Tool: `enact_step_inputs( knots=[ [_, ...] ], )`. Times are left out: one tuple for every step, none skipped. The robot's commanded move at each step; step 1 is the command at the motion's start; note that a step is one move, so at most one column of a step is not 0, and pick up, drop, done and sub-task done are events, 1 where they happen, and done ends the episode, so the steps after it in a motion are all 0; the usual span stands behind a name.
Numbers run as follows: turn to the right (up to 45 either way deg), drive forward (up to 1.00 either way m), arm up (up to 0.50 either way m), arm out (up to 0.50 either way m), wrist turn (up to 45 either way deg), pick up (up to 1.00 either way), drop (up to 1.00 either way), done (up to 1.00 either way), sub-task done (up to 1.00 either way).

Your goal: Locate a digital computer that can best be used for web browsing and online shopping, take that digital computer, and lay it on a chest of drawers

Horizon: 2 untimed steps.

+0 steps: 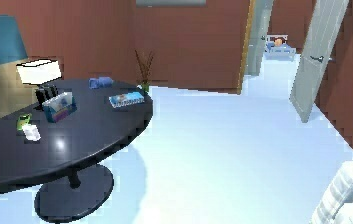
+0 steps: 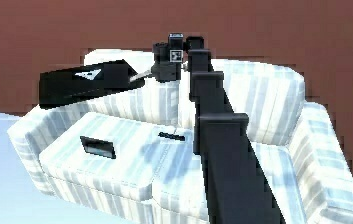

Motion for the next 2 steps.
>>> enact_step_inputs(
  knots=[
    [0.0, 0.0, 0.0, 0.0, -45.0, 0.0, 0.0, 0.0, 0.0],
    [0.0, 0.0, 0.0, 0.0, -45.0, 0.0, 0.0, 0.0, 0.0]
  ],
)
